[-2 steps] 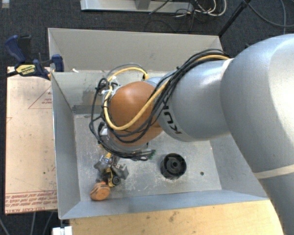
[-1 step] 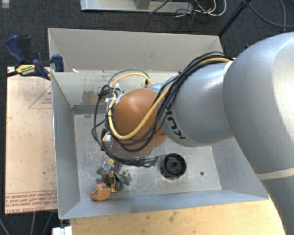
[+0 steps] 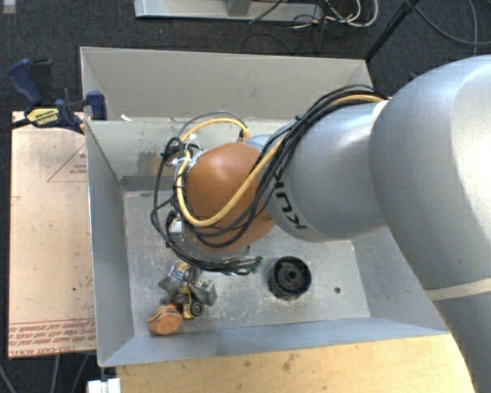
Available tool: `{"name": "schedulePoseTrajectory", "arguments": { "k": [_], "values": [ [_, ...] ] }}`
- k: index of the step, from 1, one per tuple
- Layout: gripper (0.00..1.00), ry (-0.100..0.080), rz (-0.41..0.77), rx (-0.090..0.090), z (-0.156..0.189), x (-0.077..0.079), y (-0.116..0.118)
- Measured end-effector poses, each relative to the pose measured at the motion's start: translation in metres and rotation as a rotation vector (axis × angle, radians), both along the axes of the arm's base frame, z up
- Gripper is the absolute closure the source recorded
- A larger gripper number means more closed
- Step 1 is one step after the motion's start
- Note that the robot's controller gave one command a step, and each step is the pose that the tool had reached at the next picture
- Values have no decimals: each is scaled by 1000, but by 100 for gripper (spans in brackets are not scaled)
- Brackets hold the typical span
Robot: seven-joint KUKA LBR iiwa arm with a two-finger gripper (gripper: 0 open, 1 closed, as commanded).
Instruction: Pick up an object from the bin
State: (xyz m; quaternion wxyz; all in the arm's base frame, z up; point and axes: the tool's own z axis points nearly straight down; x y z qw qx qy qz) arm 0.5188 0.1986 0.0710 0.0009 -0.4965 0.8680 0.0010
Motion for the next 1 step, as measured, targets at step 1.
{"name": "schedulePoseTrajectory", "arguments": {
  "k": [1],
  "values": [
    [100,0,8,1,0,-5,-30]
  ]
}}
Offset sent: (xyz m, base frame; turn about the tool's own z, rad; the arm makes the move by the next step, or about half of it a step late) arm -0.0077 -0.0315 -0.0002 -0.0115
